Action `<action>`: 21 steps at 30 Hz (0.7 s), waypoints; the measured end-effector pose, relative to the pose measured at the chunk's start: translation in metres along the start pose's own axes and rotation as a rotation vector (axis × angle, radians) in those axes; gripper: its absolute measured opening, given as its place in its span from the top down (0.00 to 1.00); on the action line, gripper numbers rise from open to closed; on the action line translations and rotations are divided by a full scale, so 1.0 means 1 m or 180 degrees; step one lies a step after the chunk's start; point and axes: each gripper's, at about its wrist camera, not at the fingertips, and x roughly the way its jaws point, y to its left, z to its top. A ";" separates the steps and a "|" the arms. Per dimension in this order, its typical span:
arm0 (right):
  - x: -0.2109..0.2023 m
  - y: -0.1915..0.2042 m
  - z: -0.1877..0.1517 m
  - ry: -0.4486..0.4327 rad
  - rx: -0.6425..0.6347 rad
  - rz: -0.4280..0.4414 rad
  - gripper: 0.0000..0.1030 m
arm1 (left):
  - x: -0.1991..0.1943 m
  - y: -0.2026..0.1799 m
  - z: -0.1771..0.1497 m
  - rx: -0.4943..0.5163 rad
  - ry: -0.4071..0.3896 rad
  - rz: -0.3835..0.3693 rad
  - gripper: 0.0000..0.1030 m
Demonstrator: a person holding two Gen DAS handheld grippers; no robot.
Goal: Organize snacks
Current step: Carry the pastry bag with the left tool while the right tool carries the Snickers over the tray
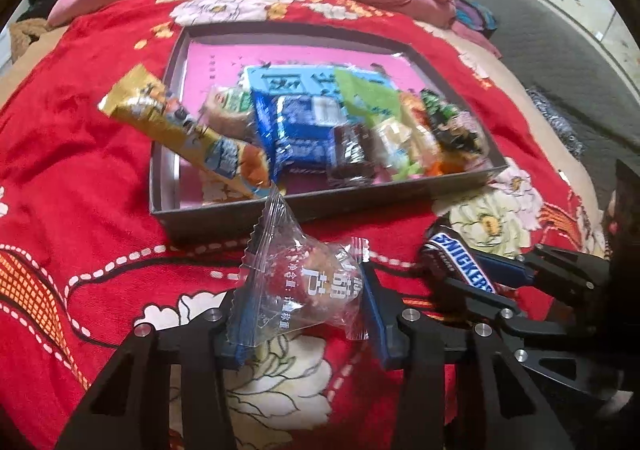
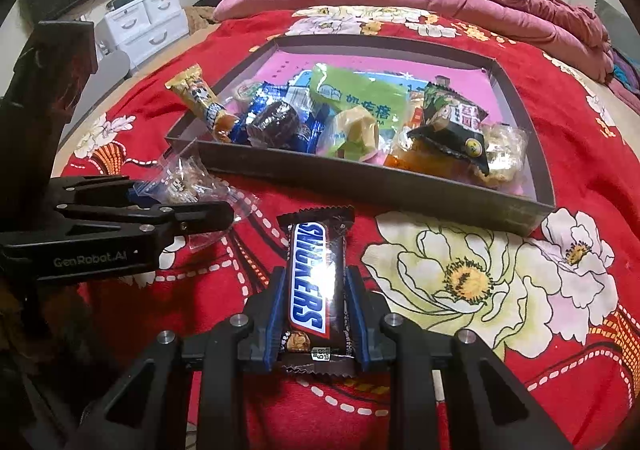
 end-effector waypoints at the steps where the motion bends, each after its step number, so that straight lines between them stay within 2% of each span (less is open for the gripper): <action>1: -0.003 0.001 0.001 -0.0032 -0.0003 0.0008 0.72 | -0.003 -0.003 0.000 0.0027 -0.0034 -0.0004 0.55; 8: -0.019 -0.002 0.010 -0.0239 0.0056 0.0036 0.72 | -0.026 -0.014 0.007 0.0159 -0.0334 0.0005 0.56; 21: -0.032 -0.018 0.030 -0.0473 0.0228 -0.0039 0.72 | -0.041 0.007 0.028 -0.0065 -0.0564 0.0040 0.57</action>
